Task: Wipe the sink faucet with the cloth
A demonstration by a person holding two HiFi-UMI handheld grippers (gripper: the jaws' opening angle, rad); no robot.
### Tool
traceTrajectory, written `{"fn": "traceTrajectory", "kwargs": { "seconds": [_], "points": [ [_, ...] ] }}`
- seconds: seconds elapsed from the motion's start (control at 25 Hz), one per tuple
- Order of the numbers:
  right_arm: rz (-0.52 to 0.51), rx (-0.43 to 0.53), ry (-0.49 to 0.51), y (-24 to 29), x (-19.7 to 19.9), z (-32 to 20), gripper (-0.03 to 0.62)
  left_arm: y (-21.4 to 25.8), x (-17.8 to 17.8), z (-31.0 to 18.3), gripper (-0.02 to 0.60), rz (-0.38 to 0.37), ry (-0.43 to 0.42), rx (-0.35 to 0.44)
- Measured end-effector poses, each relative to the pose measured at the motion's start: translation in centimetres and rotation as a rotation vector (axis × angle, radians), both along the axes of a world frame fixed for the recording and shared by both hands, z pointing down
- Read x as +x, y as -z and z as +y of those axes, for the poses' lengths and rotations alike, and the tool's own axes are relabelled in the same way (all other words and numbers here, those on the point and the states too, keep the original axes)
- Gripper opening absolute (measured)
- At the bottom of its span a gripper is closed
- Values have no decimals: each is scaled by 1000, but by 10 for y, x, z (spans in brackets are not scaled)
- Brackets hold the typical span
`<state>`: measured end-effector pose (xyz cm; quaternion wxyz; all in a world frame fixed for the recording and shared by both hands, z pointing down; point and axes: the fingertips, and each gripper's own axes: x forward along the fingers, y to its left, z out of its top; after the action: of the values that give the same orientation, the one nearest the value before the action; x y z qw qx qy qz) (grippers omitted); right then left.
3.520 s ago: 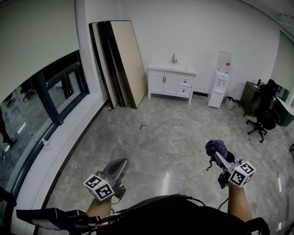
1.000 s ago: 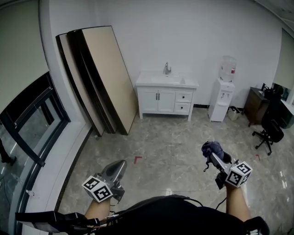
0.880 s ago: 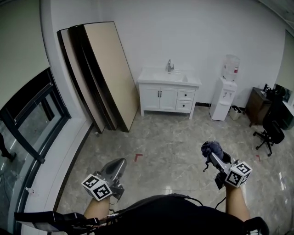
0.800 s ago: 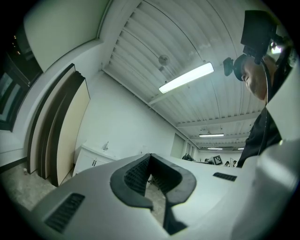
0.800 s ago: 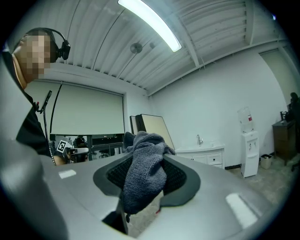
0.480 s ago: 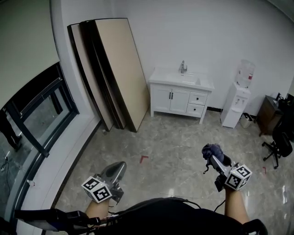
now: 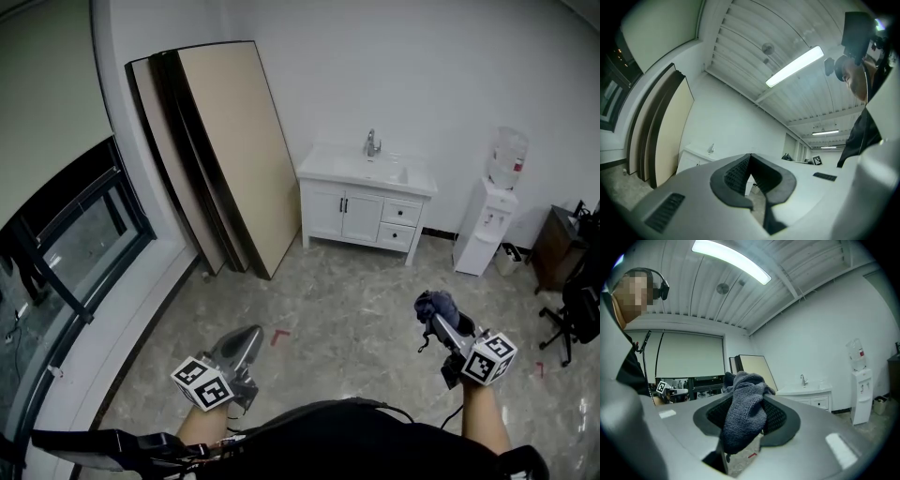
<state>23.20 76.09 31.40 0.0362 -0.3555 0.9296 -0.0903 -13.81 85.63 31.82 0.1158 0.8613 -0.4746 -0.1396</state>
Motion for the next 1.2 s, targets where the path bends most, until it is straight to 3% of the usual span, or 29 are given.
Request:
{"fn": "traceTrajectory", "kwargs": {
  "seconds": [0.32, 0.52, 0.8, 1.08, 1.2],
  "points": [
    [-11, 2, -32, -1, 87, -65, 153, 3, 87, -76, 0, -5, -48, 4],
    [-11, -15, -61, -8, 105, -93, 153, 2, 100, -111, 0, -16, -63, -15],
    [-12, -29, -106, -14, 71, -139, 153, -4, 68, -171, 0, -1, -116, -5],
    [-4, 26, -156, 20, -10, -197, 153, 15, -27, -252, 0, 0, -144, 20],
    [-4, 20, -180, 16, -29, -212, 153, 13, -46, -274, 0, 5, -174, 34]
  ]
}}
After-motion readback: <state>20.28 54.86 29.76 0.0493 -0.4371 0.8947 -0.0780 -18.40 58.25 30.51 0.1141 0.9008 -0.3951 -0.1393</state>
